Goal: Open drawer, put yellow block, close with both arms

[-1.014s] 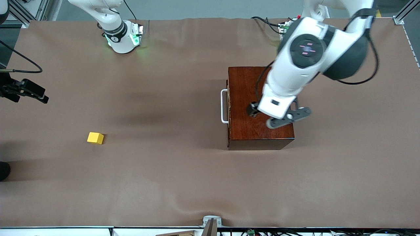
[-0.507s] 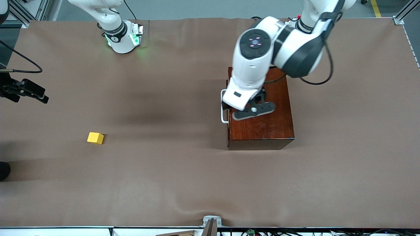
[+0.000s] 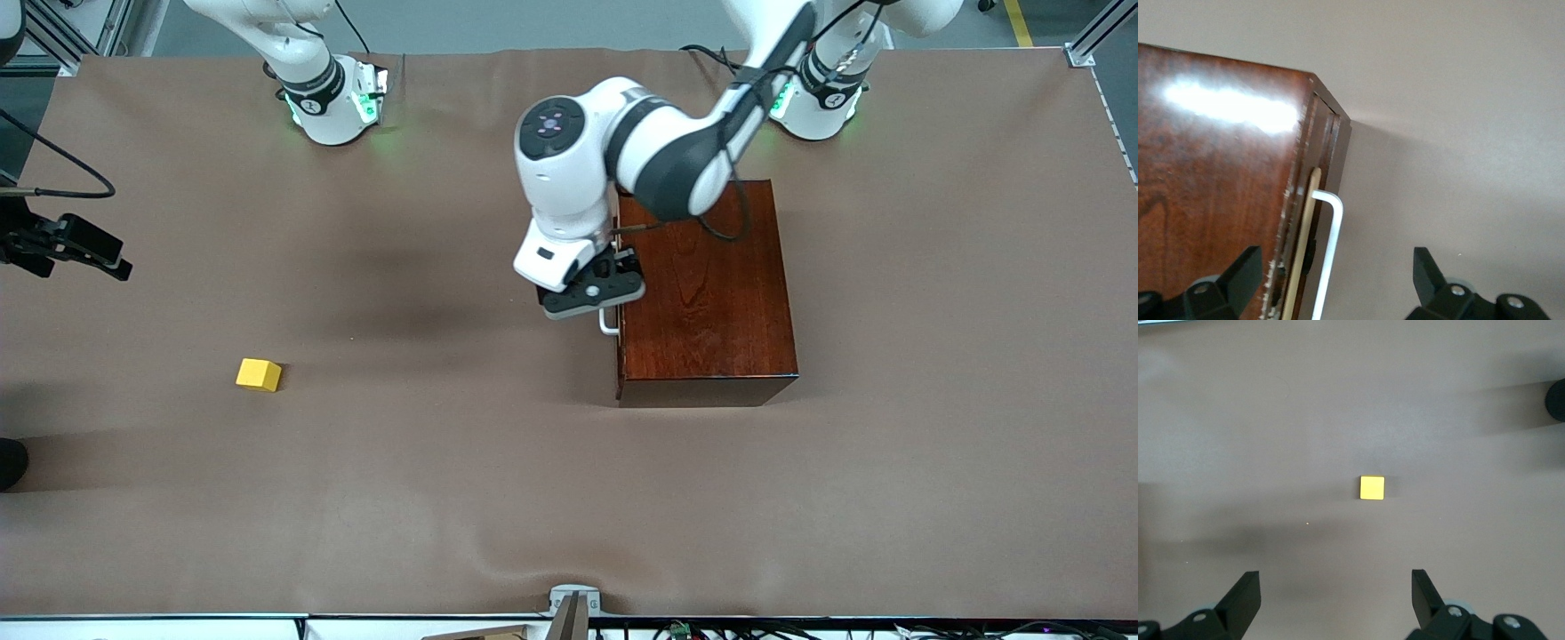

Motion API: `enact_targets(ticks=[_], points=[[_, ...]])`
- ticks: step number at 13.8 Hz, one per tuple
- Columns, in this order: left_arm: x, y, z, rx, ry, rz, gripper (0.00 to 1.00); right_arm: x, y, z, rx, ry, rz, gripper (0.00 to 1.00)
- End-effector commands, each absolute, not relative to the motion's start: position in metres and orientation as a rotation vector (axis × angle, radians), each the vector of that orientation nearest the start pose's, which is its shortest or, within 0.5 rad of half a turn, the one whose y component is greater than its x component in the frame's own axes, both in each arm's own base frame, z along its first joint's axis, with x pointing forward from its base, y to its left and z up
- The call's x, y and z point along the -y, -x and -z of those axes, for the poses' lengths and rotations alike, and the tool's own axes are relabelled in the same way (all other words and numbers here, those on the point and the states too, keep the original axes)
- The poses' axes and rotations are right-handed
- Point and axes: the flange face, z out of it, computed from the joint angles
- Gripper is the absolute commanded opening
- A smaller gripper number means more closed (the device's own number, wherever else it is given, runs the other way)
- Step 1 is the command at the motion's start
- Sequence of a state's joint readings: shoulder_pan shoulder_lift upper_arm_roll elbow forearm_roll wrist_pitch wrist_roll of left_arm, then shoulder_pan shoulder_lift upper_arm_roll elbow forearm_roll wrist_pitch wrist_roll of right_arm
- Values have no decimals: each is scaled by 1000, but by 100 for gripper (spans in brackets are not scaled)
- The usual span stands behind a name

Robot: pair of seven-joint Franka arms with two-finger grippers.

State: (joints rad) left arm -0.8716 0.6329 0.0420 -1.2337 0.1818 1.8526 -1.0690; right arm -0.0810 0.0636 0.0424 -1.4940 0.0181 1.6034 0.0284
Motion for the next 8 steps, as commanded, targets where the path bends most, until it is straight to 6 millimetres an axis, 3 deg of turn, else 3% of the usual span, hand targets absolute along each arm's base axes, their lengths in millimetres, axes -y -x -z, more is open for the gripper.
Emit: enact_targets(ticks=[1, 4, 6, 8], points=[[548, -498, -402, 243, 2979, 312, 100, 19, -577, -629, -120, 3114, 74, 100], [552, -494, -397, 163, 2982, 296, 100, 19, -577, -629, -120, 3114, 72, 100], [557, -491, -378, 119, 2963, 274, 100, 18, -577, -628, -118, 3114, 67, 100], [560, -492, -374, 113, 2975, 290, 100, 18, -577, -628, -118, 3114, 72, 100]])
